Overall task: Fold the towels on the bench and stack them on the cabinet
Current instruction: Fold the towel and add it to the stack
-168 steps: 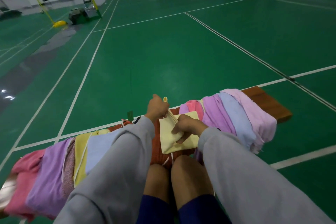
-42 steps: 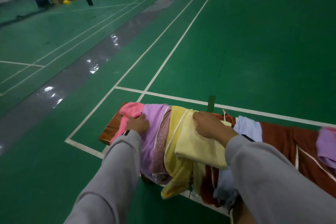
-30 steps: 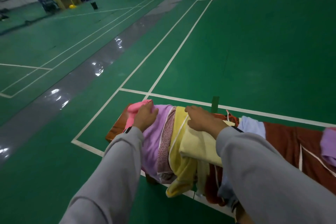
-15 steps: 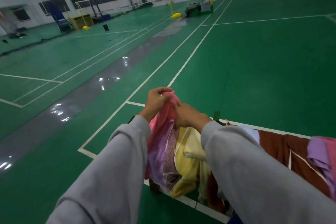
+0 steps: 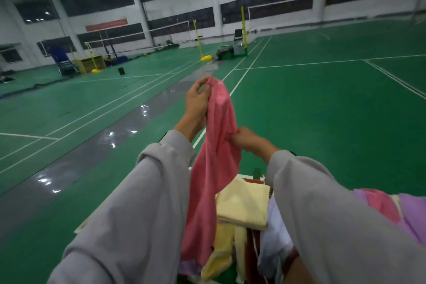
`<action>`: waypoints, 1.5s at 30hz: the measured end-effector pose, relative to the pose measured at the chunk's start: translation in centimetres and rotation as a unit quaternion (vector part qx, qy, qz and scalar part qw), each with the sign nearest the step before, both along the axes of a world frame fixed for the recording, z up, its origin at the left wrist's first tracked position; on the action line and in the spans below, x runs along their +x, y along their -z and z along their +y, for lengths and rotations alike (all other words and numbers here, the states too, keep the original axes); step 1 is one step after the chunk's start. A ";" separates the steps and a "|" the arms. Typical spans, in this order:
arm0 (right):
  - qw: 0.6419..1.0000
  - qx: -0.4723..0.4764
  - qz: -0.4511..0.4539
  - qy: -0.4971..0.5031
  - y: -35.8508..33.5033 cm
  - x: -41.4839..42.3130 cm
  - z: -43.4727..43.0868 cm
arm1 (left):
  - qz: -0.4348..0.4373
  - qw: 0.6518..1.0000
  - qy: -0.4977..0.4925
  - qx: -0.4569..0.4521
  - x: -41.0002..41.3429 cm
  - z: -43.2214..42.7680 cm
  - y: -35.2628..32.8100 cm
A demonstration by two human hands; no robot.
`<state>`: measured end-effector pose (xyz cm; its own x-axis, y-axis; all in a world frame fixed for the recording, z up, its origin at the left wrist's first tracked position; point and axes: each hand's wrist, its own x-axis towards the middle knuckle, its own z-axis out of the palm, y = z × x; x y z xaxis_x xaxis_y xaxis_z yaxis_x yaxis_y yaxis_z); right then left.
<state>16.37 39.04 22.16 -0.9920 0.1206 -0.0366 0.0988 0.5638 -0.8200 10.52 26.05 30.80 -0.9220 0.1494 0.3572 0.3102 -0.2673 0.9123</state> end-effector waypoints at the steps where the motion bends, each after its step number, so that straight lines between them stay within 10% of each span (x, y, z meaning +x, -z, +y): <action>1: 0.995 -0.088 0.028 0.030 -1.6 0.1 0.8 | -0.013 1.000 0.003 0.012 0.0 0.2 -0.6; 5: 0.926 -0.277 0.190 0.174 -7.5 -0.5 3.5 | -0.137 0.940 0.215 -0.228 -0.6 -1.1 2.5; 10: 0.982 0.035 0.082 0.169 -4.5 0.8 5.2 | -0.213 0.789 0.468 -0.335 7.0 4.0 9.6; 14: 0.980 0.171 -0.019 0.103 -3.1 1.5 7.8 | -0.176 0.856 0.416 -0.254 7.4 6.7 9.7; 18: 0.956 -0.279 0.052 0.079 -6.6 3.0 11.9 | -0.189 0.907 0.371 -0.054 4.2 5.9 7.7; 21: 0.927 -0.365 -0.061 -0.064 -4.9 5.6 12.7 | -0.231 0.931 0.273 0.071 2.2 6.9 6.1; 24: 0.914 -0.356 -0.146 -0.130 -0.4 6.6 10.5 | -0.234 0.947 0.220 0.016 2.6 8.8 5.6; 30: 0.920 -0.362 0.089 0.124 0.2 3.7 11.8 | -0.150 0.945 0.261 -0.128 3.0 9.5 7.8; 34: 0.921 -0.387 -0.021 0.031 0.3 4.3 12.8 | -0.209 0.869 0.314 -0.321 3.7 9.5 10.7; 39: 0.956 -0.225 0.119 0.144 -0.5 3.7 14.3 | -0.210 0.886 0.347 -0.224 3.9 10.1 9.1; 45: 0.909 -0.332 0.198 0.157 -0.4 3.8 13.8 | -0.103 0.925 0.272 -0.245 5.1 13.5 9.2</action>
<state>20.12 52.88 22.59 -0.8639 0.4816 0.1472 -0.2072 -0.0735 -0.9755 15.61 39.57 21.63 -0.7033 0.7091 -0.0508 0.0582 0.1286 0.9900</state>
